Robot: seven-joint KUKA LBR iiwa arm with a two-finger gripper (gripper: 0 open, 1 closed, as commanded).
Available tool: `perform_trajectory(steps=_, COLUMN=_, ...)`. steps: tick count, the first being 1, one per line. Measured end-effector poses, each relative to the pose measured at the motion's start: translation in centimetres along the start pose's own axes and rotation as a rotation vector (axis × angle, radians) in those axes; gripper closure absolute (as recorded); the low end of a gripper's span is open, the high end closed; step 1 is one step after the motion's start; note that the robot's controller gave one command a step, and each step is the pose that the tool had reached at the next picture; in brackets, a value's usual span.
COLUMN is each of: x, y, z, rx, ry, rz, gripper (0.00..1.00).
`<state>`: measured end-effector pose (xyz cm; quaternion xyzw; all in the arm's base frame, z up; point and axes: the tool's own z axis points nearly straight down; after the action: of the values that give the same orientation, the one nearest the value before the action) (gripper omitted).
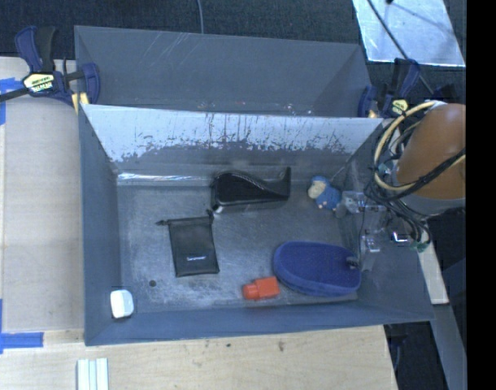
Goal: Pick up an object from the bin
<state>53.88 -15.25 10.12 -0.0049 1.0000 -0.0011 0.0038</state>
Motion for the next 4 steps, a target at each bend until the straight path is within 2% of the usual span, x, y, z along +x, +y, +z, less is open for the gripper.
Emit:
perform_trajectory(steps=1, x=0.3, y=-0.5, z=0.1, rx=0.0, ry=0.002, rz=0.213, gripper=0.0)
perform_trajectory(steps=2, x=-0.5, y=-0.5, z=3.1, rx=-0.003, ry=0.01, rz=0.2, gripper=0.0)
perform_trajectory(steps=3, x=4.8, y=0.4, z=3.0, rx=-0.001, ry=0.001, rz=-0.458, gripper=0.0)
perform_trajectory(steps=4, x=4.7, y=0.4, z=2.7, rx=0.001, ry=-0.002, rz=-0.457, gripper=1.0)
